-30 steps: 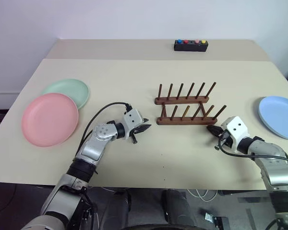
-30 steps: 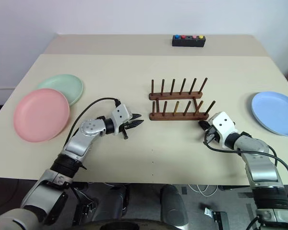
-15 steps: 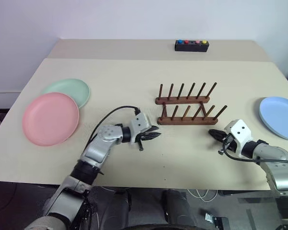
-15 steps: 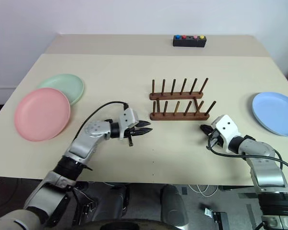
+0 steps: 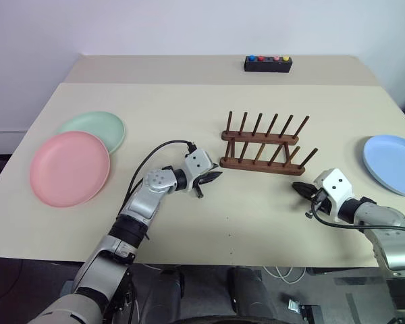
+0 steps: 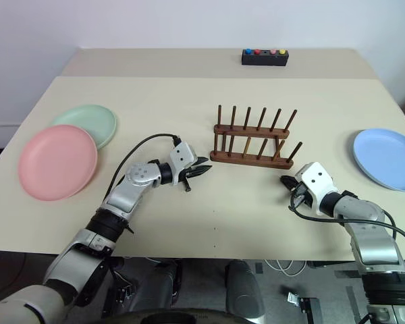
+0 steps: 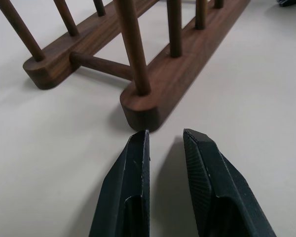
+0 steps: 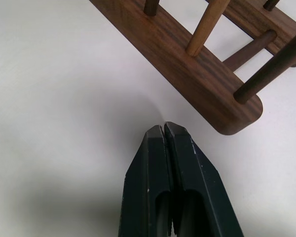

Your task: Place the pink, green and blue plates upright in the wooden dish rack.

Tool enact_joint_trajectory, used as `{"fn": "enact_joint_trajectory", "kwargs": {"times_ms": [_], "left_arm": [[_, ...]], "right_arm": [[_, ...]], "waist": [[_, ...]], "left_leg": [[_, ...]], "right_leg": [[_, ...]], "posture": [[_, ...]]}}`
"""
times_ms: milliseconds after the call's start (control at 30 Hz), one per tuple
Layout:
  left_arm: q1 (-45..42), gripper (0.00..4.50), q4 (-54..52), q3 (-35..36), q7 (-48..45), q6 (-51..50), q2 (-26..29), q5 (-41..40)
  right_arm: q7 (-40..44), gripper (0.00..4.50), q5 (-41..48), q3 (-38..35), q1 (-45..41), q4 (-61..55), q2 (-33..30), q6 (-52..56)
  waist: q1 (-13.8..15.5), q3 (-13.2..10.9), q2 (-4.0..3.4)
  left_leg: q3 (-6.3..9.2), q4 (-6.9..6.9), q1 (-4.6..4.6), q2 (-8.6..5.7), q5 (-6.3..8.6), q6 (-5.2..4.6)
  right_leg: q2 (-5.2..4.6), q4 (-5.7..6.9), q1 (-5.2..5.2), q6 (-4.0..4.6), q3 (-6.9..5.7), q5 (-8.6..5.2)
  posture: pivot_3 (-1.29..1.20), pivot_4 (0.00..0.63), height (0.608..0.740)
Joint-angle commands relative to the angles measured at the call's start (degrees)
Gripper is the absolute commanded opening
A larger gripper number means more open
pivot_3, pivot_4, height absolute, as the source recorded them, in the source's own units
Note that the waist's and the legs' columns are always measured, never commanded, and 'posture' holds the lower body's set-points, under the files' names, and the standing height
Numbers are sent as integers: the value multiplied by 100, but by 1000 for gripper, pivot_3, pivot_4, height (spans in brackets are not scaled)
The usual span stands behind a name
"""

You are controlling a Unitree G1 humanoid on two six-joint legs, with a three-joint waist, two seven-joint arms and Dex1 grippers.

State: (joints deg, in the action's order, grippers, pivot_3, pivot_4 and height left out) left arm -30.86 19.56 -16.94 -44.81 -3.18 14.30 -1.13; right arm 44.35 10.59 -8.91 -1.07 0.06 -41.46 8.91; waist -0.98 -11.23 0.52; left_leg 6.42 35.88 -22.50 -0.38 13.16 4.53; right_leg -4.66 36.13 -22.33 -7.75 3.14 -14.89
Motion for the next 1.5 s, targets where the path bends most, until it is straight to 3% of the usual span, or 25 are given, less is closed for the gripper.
{"fn": "enact_joint_trajectory", "kwargs": {"times_ms": [33,233,333,500,533,633,767,933,1133,1500], "left_arm": [[231,1078,-584,162,-238,-150,178,-249],[727,1078,-1622,736,-412,-842,752,-802],[949,1812,-2129,1251,-397,-1271,1066,-1218],[1250,4357,-2657,2143,-76,-1706,1467,-1651],[1312,4480,-2752,2377,51,-1770,1553,-1705],[1440,4500,-2969,3432,475,-1990,1722,-2184],[1596,4500,-3039,4523,1076,-2159,1970,-2457],[1782,4500,-2806,5088,1896,-2283,2183,-2187],[1926,4500,-2063,5945,3154,-2470,2157,-2015],[2320,4500,-1904,6017,3355,-3644,1964,-2611]], "right_arm": [[38,26,91,-171,50,-156,-87,37],[136,26,124,-256,61,-274,-206,83],[274,0,230,-224,73,-424,-239,175],[519,0,507,-174,23,-603,-217,491],[640,254,734,-200,6,-683,-214,746],[892,1231,1089,-204,46,-1050,-259,1065],[1116,3294,1242,-92,30,-1526,-336,1149],[1212,3294,1663,-76,-212,-2108,-292,1424],[1143,3294,1548,285,-704,-2156,-172,1367],[1170,3294,1427,532,-843,-1996,-129,1159]], "waist": [[7,0,0],[5,-1,-2],[-2,-2,-2],[-3,-3,-2],[-7,-3,-2],[-23,-5,-2],[-8,-6,0],[24,-8,6],[-5,-13,32],[12,-12,48]], "left_leg": [[0,0,0,0,0,0],[0,1,-1,0,0,0],[0,1,-1,1,0,0],[0,0,-1,2,0,0],[1,0,-2,2,0,0],[2,-2,-1,4,0,0],[1,-3,-3,5,1,0],[2,1,-3,4,1,0],[2,-6,-2,8,1,1],[2,-5,-5,7,2,2]], "right_leg": [[0,0,0,0,0,0],[0,1,-1,5,0,-2],[-1,0,-1,11,0,-6],[-2,0,-1,15,0,-8],[-1,0,-3,15,0,-8],[0,2,-5,18,-1,-9],[-1,0,-7,17,-2,-9],[-1,-1,-3,19,-3,-10],[1,0,-10,20,-8,-9],[-2,-2,-11,25,-10,-10]], "posture": [[0,150,734],[0,150,734],[0,150,734],[0,150,734],[0,150,734],[0,150,734],[0,150,734],[0,150,734],[0,150,734],[0,150,734]]}}
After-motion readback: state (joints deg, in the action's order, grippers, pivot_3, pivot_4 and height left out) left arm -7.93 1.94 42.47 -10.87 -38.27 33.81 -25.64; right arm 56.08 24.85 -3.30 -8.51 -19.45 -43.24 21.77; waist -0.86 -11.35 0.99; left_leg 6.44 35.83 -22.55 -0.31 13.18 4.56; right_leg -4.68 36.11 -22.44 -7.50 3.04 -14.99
